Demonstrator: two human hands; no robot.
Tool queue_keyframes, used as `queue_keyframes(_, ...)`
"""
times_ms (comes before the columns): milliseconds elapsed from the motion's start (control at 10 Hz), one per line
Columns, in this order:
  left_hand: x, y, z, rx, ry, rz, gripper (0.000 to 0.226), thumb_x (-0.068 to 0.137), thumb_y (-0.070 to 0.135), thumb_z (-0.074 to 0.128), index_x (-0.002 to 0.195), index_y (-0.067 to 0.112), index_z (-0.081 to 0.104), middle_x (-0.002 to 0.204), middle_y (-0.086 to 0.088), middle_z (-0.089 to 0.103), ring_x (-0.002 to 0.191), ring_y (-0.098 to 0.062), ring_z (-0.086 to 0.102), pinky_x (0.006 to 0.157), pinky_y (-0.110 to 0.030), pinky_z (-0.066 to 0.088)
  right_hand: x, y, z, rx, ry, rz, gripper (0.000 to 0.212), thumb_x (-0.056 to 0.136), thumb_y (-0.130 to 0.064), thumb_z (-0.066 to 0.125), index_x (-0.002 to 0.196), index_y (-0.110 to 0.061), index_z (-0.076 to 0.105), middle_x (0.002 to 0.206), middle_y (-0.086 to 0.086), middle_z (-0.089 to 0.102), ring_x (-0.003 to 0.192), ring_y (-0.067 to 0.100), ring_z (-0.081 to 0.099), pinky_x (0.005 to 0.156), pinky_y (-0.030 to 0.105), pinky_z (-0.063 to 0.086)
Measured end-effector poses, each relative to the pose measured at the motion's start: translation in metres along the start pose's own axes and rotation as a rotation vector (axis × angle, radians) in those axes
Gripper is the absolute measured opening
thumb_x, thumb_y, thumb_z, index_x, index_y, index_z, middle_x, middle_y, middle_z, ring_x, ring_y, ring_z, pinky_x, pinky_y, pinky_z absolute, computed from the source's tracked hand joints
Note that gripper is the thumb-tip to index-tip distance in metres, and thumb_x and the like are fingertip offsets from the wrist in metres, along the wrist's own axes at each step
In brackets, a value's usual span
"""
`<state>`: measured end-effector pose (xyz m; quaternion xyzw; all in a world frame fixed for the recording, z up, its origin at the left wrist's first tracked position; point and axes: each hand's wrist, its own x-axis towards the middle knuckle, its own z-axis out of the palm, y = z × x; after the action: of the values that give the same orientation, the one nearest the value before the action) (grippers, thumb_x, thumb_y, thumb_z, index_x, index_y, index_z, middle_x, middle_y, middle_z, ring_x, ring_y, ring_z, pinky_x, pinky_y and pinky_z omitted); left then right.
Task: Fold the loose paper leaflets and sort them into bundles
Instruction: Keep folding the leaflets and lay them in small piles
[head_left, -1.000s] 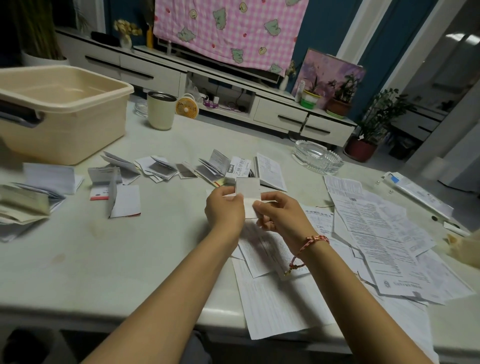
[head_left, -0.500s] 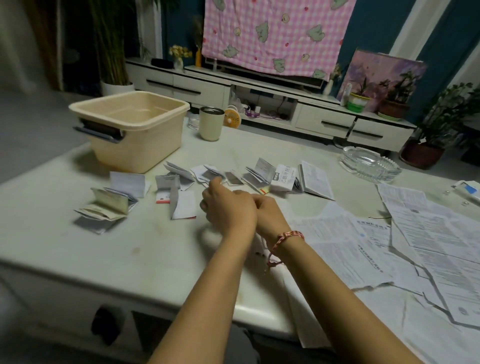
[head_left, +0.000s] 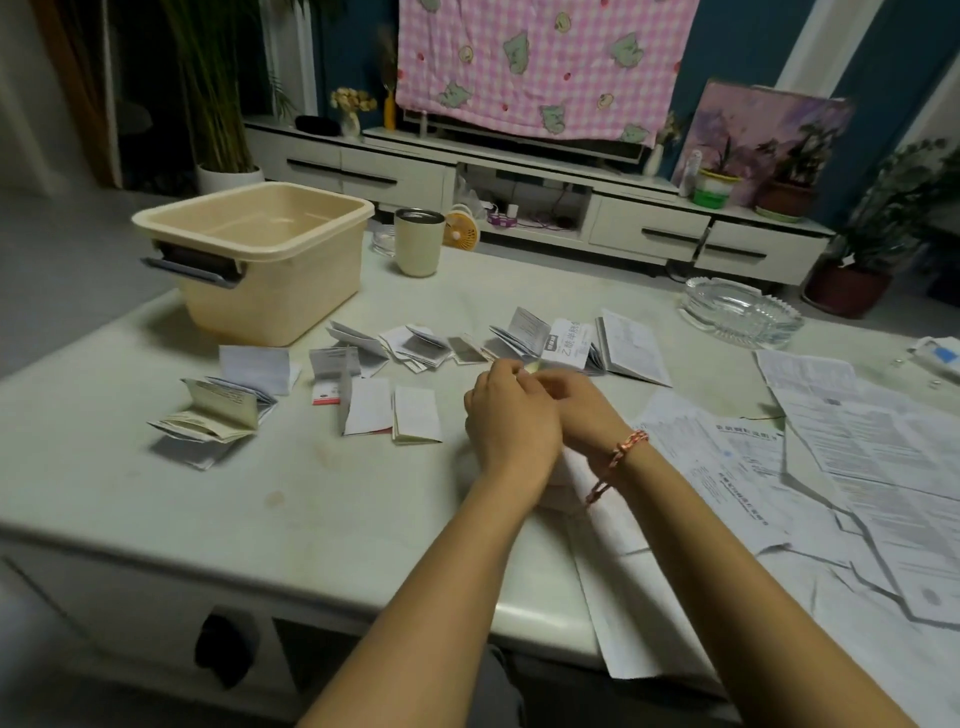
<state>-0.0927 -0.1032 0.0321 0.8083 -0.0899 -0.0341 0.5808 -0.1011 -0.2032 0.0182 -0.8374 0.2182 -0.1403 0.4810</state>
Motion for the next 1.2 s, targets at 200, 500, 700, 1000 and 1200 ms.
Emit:
queue_keyframes(200, -0.001, -0.011, 0.007, 0.080, -0.243, 0.025, 0.039, 0.091, 0.003, 0.036, 0.126, 0.011, 0.052, 0.133, -0.010, 0.051, 0.123, -0.025, 0.045, 0.096, -0.029, 0.038, -0.048, 0.003, -0.067, -0.255, 0.095, 0.040, 0.022, 0.085, -0.005, 0.061, 0.107, -0.005, 0.064, 0.106, 0.012, 0.066, 0.085, 0.015, 0.057, 0.069, 0.020, 0.047)
queue_keyframes(500, -0.013, 0.002, 0.025, 0.144, -0.410, 0.106, 0.039, 0.092, 0.006, 0.040, 0.129, 0.009, 0.052, 0.135, -0.009, 0.051, 0.125, -0.023, 0.046, 0.099, -0.028, 0.037, -0.097, 0.038, -0.056, -0.717, 0.003, 0.206, 0.088, 0.078, -0.059, 0.060, 0.143, -0.012, 0.024, 0.145, 0.009, 0.037, 0.129, 0.025, 0.040, 0.103, 0.035, 0.035)
queue_keyframes(700, -0.010, -0.002, 0.023, 0.114, -0.439, 0.042, 0.039, 0.091, 0.006, 0.042, 0.128, 0.008, 0.054, 0.133, -0.008, 0.053, 0.122, -0.023, 0.049, 0.094, -0.024, 0.037, -0.107, 0.048, -0.051, -0.849, 0.107, 0.124, 0.044, 0.093, -0.044, 0.044, 0.127, -0.015, 0.043, 0.123, 0.005, 0.054, 0.102, 0.018, 0.052, 0.083, 0.029, 0.042)
queue_keyframes(1000, -0.015, 0.004, 0.020, -0.032, -0.426, 0.058, 0.027, 0.094, 0.014, 0.043, 0.116, 0.009, 0.060, 0.111, -0.001, 0.061, 0.099, -0.018, 0.054, 0.082, -0.022, 0.038, -0.092, 0.028, -0.084, -0.430, 0.419, 0.038, 0.029, 0.092, -0.004, 0.039, 0.063, -0.007, 0.043, 0.064, 0.006, 0.045, 0.061, 0.019, 0.040, 0.052, 0.023, 0.028)
queue_keyframes(1200, -0.018, 0.014, 0.019, -0.413, -0.771, -0.286, 0.032, 0.091, 0.043, 0.055, 0.105, 0.014, 0.059, 0.112, -0.007, 0.063, 0.105, -0.021, 0.060, 0.090, -0.038, 0.052, -0.093, 0.000, -0.097, 0.427, 0.394, 0.143, 0.013, 0.092, -0.008, 0.047, 0.087, -0.004, 0.057, 0.079, 0.009, 0.059, 0.074, 0.021, 0.056, 0.068, 0.035, 0.045)
